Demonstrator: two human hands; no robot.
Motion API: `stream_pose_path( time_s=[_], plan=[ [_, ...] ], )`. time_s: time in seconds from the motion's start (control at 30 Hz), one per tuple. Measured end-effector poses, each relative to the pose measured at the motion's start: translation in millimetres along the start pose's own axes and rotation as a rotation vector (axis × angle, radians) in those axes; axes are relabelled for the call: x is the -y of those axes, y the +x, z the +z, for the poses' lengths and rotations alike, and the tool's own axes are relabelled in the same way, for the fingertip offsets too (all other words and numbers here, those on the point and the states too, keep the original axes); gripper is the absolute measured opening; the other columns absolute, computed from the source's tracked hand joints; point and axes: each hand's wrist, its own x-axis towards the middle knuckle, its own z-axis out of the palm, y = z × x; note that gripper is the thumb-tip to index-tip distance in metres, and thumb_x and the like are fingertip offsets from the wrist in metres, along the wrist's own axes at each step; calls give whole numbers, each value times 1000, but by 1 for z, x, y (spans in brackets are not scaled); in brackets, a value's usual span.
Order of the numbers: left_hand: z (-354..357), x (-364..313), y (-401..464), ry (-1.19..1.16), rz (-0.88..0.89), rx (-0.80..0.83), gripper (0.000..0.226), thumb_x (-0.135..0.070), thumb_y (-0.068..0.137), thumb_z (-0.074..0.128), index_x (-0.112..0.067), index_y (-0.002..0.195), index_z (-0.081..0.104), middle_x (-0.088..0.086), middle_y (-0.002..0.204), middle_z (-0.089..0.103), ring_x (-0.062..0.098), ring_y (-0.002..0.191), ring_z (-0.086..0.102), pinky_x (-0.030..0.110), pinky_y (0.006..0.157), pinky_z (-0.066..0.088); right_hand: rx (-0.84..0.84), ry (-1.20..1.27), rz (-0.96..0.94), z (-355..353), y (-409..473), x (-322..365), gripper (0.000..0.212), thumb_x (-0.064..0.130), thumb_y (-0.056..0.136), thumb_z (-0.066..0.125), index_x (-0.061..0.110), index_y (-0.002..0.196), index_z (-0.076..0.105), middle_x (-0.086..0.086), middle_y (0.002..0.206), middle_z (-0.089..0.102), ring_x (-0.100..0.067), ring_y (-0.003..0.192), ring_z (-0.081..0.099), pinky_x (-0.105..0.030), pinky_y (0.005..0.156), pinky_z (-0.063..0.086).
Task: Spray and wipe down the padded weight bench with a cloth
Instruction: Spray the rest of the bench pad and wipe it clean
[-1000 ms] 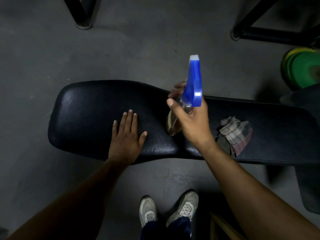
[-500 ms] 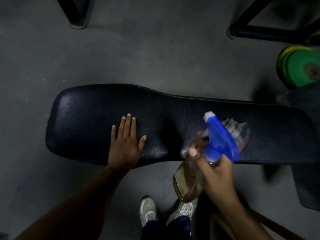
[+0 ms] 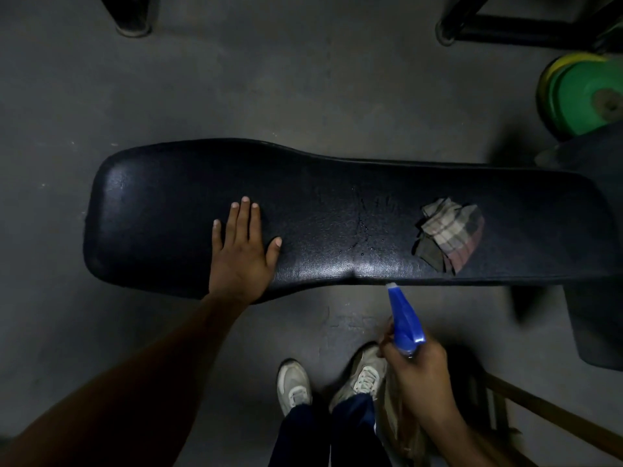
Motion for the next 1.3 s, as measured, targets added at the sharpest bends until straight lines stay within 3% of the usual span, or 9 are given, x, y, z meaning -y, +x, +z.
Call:
stream_pose_path(
  time_s=[0.13, 0.27, 0.4, 0.63, 0.73, 0.93, 1.03, 1.13, 1.3],
  plan=[
    [-4, 5, 2, -52, 8, 35, 78, -56, 104, 32, -10, 163, 13, 9, 173, 5, 25, 160, 1, 50, 128, 3, 80, -106, -19, 11, -6, 1, 40, 5, 85, 78, 42, 94, 67, 22, 92, 73, -2, 81, 71, -11, 70, 50],
    [-14, 19, -3, -36, 22, -3, 78, -55, 104, 36, -10, 163, 16, 10, 173, 8, 27, 160, 5, 50, 128, 6, 96, -153, -51, 32, -9, 9, 14, 27, 80, 73, 27, 90, 64, 1, 75, 67, -22, 68, 65, -36, 71, 55],
    [-18, 37, -10, -20, -79, 0, 80, -60, 104, 30, -13, 164, 8, 8, 173, 1, 24, 160, -2, 49, 128, -3, 157, -235, -53, 50, -10, 19, 36, 52, 73, 57, 36, 105, 61, 9, 68, 62, -21, 64, 62, -45, 72, 57],
    [-15, 41, -9, 11, -78, 24, 83, -66, 103, 24, -16, 165, 0, 5, 173, -5, 21, 160, -8, 50, 127, -6, 135, -118, -45, 58, 0, 41, 33, 42, 74, 61, 35, 105, 65, 5, 70, 65, -18, 62, 62, -47, 67, 58],
    [-15, 43, -8, 12, -75, 35, 83, -67, 102, 22, -16, 165, 0, 4, 174, -6, 21, 160, -9, 51, 128, -4, 72, -40, -20, 51, 12, 47, 29, 29, 73, 63, 41, 99, 67, 3, 75, 72, -22, 68, 71, -42, 70, 59],
    [-11, 44, -8, -22, -76, 47, 84, -67, 101, 21, -17, 165, 2, 2, 174, -6, 19, 160, -10, 51, 128, -3, 22, -38, 4, 34, 36, 56, 23, 11, 83, 73, 31, 96, 70, -3, 70, 72, -25, 68, 69, -24, 63, 50],
    [-12, 44, -7, -51, -79, 55, 83, -67, 101, 23, -18, 165, 2, 1, 174, -7, 17, 159, -12, 50, 128, -5, 25, -48, -3, 32, 48, 58, 12, 20, 78, 70, 25, 89, 68, -1, 70, 71, -24, 68, 70, -36, 68, 55],
    [-14, 42, -6, -52, -95, 74, 84, -69, 99, 21, -21, 165, 0, -1, 173, -10, 15, 158, -16, 49, 128, -7, 60, -43, -19, 37, 54, 62, 34, 38, 71, 62, 30, 104, 69, -2, 67, 67, -28, 63, 65, -48, 68, 58],
    [-12, 43, -6, -31, -114, 89, 86, -73, 97, 12, -23, 165, -3, -4, 172, -15, 13, 157, -19, 44, 127, -13, 211, 1, 0, 52, 56, 64, 34, 45, 69, 64, 39, 102, 67, 1, 81, 71, -22, 69, 67, -57, 70, 58]
  ],
)
